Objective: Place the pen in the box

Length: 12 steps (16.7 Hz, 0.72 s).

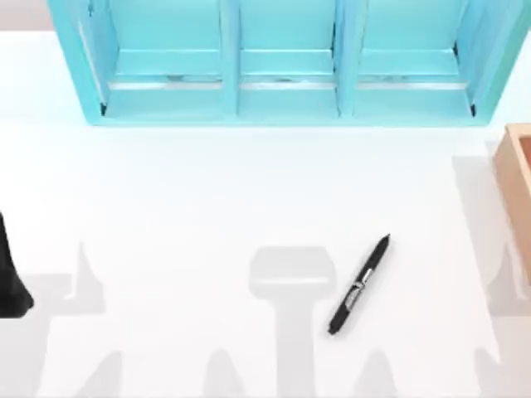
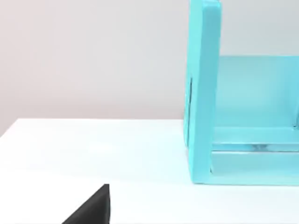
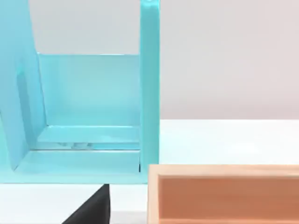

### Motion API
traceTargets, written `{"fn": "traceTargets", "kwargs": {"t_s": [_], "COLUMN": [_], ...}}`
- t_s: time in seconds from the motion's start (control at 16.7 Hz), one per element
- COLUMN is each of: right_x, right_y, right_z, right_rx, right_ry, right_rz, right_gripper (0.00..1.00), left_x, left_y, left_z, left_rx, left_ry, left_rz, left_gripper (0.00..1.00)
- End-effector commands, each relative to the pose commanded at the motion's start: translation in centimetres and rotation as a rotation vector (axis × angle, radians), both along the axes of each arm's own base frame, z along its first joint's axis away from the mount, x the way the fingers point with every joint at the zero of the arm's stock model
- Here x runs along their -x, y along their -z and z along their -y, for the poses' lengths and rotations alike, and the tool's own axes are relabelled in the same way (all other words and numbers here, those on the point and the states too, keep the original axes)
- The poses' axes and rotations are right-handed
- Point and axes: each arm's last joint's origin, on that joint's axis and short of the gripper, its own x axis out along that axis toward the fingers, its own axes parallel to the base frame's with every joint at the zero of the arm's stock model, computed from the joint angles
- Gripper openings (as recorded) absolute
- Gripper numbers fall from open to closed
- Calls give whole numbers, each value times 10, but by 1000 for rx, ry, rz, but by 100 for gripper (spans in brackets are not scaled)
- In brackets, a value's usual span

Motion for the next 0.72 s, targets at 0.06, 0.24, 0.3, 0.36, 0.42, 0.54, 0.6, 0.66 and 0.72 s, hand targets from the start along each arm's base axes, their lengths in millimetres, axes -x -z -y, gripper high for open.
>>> {"fn": "traceTargets", "kwargs": {"t_s": [0.06, 0.24, 0.3, 0.36, 0.42, 0.54, 0.6, 0.66, 0.72], "right_x": [0, 0, 0, -1, -2, -8, -14, -21, -31], "right_y": [0, -6, -12, -21, -30, -52, -63, -73, -82], "right_z": [0, -3, -6, -9, -14, -24, -31, -38, -47], "right_rx": [0, -30, -60, -97, -141, -236, -284, -328, -368], "right_ry": [0, -29, -56, -86, -119, -181, -205, -221, -229], "right_rz": [0, -20, -41, -70, -109, -220, -293, -377, -469], "right_gripper": [100, 100, 100, 100, 100, 100, 100, 100, 100], "left_x": [0, 0, 0, 0, 0, 0, 0, 0, 0], "left_y": [0, 0, 0, 0, 0, 0, 0, 0, 0], "left_z": [0, 0, 0, 0, 0, 0, 0, 0, 0], "left_rx": [0, 0, 0, 0, 0, 0, 0, 0, 0], "left_ry": [0, 0, 0, 0, 0, 0, 0, 0, 0], "left_rz": [0, 0, 0, 0, 0, 0, 0, 0, 0], "left_gripper": [100, 100, 100, 100, 100, 100, 100, 100, 100]}}
